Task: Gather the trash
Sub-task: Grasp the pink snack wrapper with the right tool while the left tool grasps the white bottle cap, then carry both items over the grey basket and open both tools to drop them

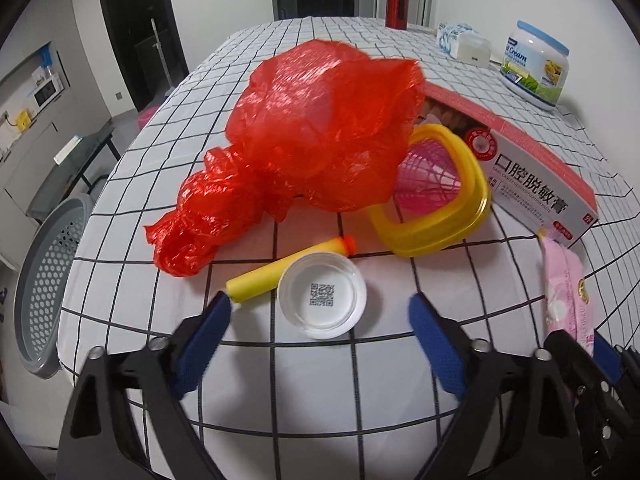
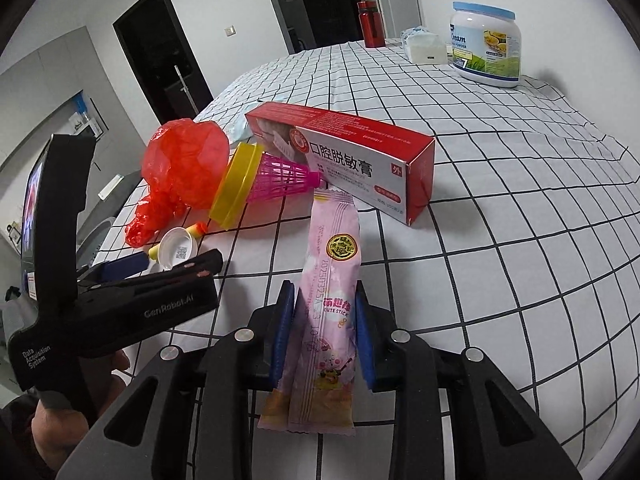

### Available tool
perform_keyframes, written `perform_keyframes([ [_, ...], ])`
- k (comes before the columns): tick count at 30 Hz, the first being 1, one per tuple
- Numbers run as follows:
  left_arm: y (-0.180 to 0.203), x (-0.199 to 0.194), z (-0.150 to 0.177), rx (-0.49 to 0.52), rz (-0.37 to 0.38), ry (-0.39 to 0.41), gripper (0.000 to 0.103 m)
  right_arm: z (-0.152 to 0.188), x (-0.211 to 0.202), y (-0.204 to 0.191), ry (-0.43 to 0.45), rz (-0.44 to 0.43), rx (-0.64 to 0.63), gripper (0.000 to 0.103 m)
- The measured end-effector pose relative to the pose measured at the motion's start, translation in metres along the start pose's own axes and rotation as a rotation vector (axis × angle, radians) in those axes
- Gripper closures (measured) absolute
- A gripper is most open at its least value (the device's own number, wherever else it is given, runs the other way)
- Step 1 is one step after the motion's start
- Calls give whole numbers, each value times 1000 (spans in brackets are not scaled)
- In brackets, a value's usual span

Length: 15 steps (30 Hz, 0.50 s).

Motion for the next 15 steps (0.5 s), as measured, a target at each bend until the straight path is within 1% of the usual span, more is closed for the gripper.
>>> perform_keyframes([
  [1, 1, -1, 0, 5, 2, 6, 29, 1, 0, 0, -1, -2, 2, 75],
  [2, 2, -2, -1, 8, 5, 9, 32, 1, 0, 1, -1, -3, 3, 75],
  [4, 3, -4, -1, 13, 16, 18, 48, 2, 0, 1, -1, -4, 3, 75],
  [5, 4, -5, -1, 15, 21, 21, 51, 2, 0, 1, 0, -4, 3, 75],
  [7, 4, -6, -1, 21, 35, 24, 64, 3, 0, 1, -2, -4, 2, 75],
  [11, 2, -8, 2, 27, 40, 22, 64, 4, -1, -2, -2, -3, -3, 75],
  [15, -8, -16, 11, 29, 46, 27, 64, 5, -2, -8, -3, -1, -17, 75],
])
Point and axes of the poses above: each gripper's, at about its wrist camera, not at the fingertips, and x roughly the way its jaws point, y to its right, z to its underside, the point moved 1 cm from there along x, roughly the way its jaws point, and after that the axes turned 6 degrees about x, right-handed, at the moved point
